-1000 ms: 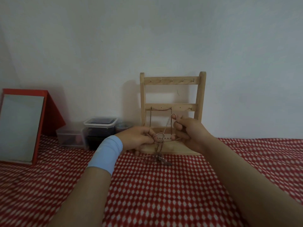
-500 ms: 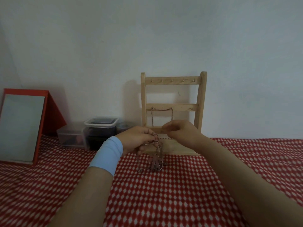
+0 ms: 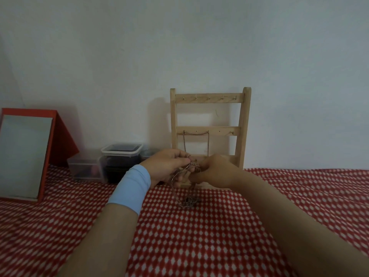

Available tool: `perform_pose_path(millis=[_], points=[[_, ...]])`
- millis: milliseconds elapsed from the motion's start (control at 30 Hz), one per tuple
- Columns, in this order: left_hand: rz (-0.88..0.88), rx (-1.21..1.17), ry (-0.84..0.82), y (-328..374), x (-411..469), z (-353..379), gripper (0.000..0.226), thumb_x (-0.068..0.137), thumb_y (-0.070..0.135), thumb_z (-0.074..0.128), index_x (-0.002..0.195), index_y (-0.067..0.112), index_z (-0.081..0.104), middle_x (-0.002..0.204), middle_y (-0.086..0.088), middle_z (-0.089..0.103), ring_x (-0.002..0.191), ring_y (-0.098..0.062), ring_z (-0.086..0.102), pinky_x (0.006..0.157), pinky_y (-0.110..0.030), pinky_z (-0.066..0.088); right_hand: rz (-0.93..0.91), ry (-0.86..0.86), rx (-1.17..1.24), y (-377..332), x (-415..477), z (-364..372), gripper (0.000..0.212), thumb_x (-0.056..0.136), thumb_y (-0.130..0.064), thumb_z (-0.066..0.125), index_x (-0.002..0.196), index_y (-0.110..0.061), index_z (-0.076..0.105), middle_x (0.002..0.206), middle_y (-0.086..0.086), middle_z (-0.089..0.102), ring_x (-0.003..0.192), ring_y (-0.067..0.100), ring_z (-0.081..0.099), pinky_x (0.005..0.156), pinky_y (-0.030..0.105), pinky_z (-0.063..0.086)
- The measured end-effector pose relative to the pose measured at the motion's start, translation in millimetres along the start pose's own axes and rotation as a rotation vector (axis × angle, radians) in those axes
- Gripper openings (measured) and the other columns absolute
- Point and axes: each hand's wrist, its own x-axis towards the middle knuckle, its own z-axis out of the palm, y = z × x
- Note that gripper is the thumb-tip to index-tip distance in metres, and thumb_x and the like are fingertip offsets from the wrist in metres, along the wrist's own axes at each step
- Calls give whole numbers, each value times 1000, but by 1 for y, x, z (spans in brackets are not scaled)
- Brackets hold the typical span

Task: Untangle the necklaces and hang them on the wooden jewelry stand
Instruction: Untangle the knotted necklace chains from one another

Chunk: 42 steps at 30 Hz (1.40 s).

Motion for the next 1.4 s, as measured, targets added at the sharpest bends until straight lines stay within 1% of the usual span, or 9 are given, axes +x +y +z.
perform_pose_path(millis=[333, 500, 600, 900, 1033, 1100, 1167, 1267, 1400], points=[[-123, 298, 54, 4, -5, -4, 14, 100, 18, 52, 104, 5, 56, 85, -11, 65, 61, -22, 69, 58, -34, 60, -75, 0, -39, 3, 0, -5, 19, 99, -21, 62, 110, -17, 76, 96, 0, 74, 83, 7, 65, 77, 21, 52], [-11, 527, 47, 9, -4, -1, 36, 93, 22, 63, 127, 21, 52, 122, 2, 59, 109, -14, 58, 95, -36, 52, -110, 53, 42, 5, 2, -7, 4, 98, -19, 66, 100, -19, 68, 86, -5, 68, 73, 2, 63, 68, 19, 51], [144, 514, -59, 8, -6, 6, 31, 93, 18, 63, 124, 19, 60, 118, 3, 68, 113, -12, 61, 103, -31, 45, -164, 76, 121, 6, 2, -11, 6, 95, -15, 69, 96, -20, 68, 84, -7, 69, 69, -4, 64, 65, 15, 51], [107, 425, 61, -1, -1, -4, 18, 98, 19, 55, 91, 26, 69, 79, 2, 72, 79, -18, 71, 84, -34, 58, -141, 64, 120, 14, 2, -24, 17, 93, -6, 69, 101, -20, 73, 89, 4, 71, 76, 7, 63, 70, 18, 54], [79, 394, 171, -2, 6, -4, 18, 97, 20, 51, 94, 17, 69, 92, -7, 72, 83, -20, 67, 86, -40, 56, -139, 38, 23, 15, 1, -23, 20, 91, -5, 69, 107, -16, 74, 73, -7, 60, 55, -6, 51, 58, 10, 43], [84, 325, 161, -1, 8, -4, 16, 97, 16, 51, 93, 13, 66, 90, 0, 66, 80, -12, 61, 78, -29, 53, -148, 32, 33, 16, 1, -22, 15, 91, -7, 71, 103, -14, 75, 74, -8, 62, 55, -7, 51, 58, 9, 42], [100, 186, 134, 4, 8, 0, 13, 98, 7, 49, 96, 6, 62, 84, 2, 59, 74, -7, 56, 68, -17, 49, -156, 21, 50, 15, 1, -22, 10, 92, -10, 71, 100, -13, 76, 78, -5, 65, 60, -6, 53, 62, 9, 42], [70, -319, 120, 6, 6, 11, 25, 98, -1, 40, 78, 3, 54, 79, -9, 55, 70, -17, 56, 60, -25, 55, -168, 10, 127, 13, -1, -22, 9, 94, -15, 70, 95, -7, 74, 78, -8, 68, 67, -6, 58, 70, 13, 45], [85, -516, 36, 1, 7, 14, 25, 102, 8, 38, 83, 5, 54, 76, -13, 53, 58, -18, 55, 56, -33, 58, -162, -13, 235, 7, -4, -24, 14, 97, -19, 67, 84, -13, 68, 53, -20, 54, 49, -6, 48, 52, 9, 36]])
